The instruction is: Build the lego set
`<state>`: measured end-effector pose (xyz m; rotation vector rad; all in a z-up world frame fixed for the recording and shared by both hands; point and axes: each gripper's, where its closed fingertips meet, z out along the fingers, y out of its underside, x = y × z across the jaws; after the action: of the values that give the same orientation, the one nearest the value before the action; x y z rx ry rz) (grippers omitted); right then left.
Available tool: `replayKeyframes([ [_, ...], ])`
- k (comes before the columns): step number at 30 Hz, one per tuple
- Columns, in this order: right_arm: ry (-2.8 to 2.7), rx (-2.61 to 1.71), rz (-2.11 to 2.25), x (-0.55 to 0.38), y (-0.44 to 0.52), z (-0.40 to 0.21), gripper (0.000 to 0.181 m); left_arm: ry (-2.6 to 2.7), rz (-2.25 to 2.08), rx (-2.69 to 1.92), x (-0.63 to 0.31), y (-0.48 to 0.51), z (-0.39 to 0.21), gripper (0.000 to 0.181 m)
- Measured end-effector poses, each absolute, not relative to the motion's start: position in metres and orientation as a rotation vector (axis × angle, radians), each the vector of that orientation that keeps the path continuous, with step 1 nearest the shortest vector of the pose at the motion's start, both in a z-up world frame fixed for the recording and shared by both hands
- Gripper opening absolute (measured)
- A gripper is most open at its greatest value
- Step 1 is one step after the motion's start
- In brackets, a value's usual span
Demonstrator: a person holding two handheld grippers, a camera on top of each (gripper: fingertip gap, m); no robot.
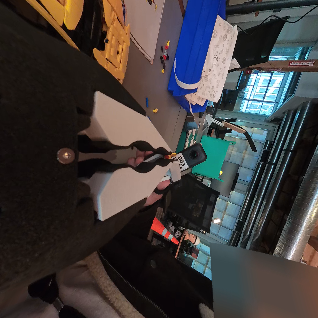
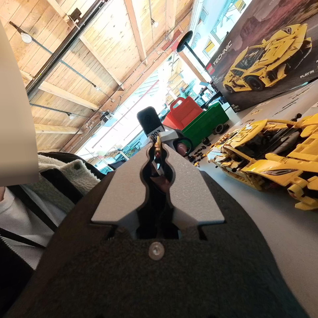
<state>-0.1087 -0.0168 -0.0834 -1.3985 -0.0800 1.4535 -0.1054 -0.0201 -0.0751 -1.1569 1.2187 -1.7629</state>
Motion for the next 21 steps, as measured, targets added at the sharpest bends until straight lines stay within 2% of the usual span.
replayKeyframes([
  [21,-0.085,-1.407,1.546,-0.114,-0.02,-0.088,0.006,1.307,-1.753,-1.143,-0.109,-0.025,-0.085,0.003],
])
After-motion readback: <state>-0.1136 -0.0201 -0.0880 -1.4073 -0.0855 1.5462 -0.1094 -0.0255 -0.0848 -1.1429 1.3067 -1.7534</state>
